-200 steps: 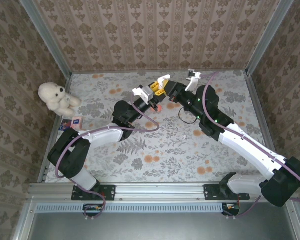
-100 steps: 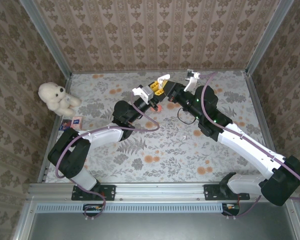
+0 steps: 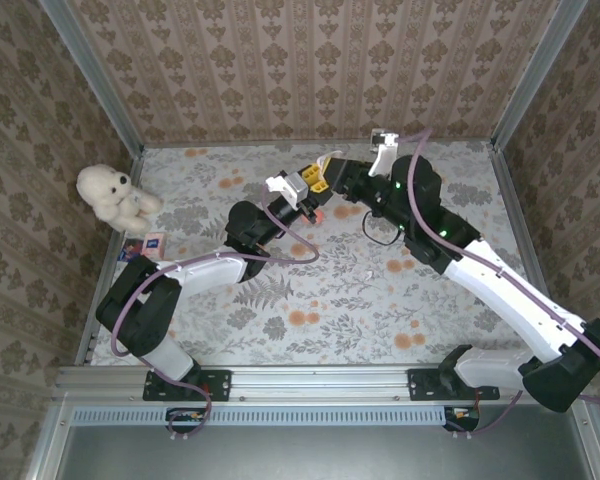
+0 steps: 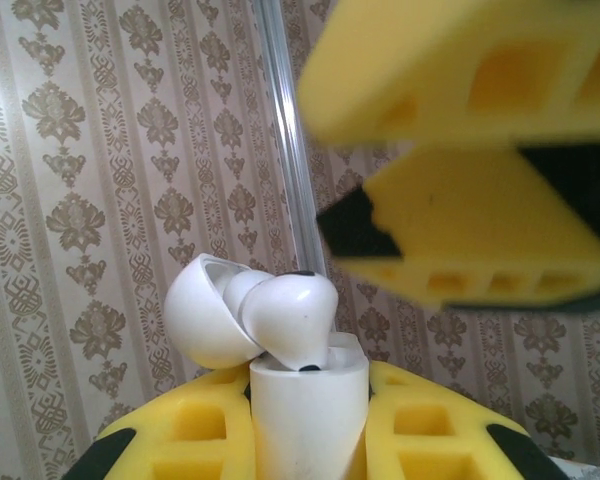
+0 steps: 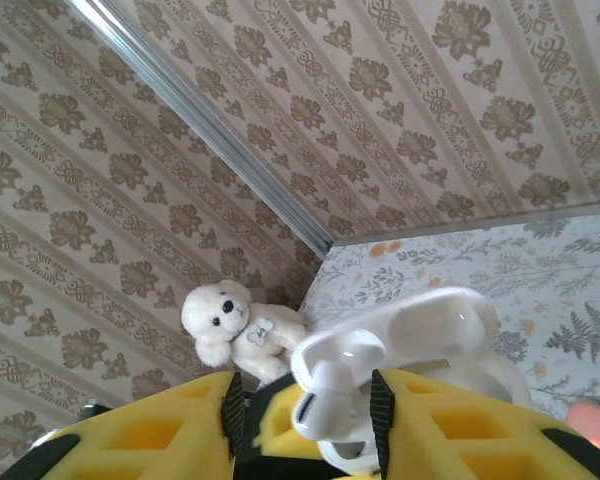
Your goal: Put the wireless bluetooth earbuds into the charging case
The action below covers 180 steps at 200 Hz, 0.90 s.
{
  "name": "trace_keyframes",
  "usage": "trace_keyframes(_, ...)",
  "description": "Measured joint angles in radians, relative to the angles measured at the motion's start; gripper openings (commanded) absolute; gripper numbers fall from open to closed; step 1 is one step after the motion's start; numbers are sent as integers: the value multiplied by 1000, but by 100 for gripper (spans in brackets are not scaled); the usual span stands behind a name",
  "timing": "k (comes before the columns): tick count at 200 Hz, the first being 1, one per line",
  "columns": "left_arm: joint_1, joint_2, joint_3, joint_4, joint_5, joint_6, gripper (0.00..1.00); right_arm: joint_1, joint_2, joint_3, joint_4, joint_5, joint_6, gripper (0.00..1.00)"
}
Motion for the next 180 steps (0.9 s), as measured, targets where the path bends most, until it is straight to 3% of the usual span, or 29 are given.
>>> trace_keyframes(39,1,0,-1,0,35,-6,0,0,16,151,-185,-3,-63,46)
trace_keyframes(82,9,0,-1,0,54,-7,0,0,81,180,-295,-28,-72,41)
trace_keyframes(180,15,0,-8,-8,72,-21,0,-1,133,220,-338,-40,-73,37)
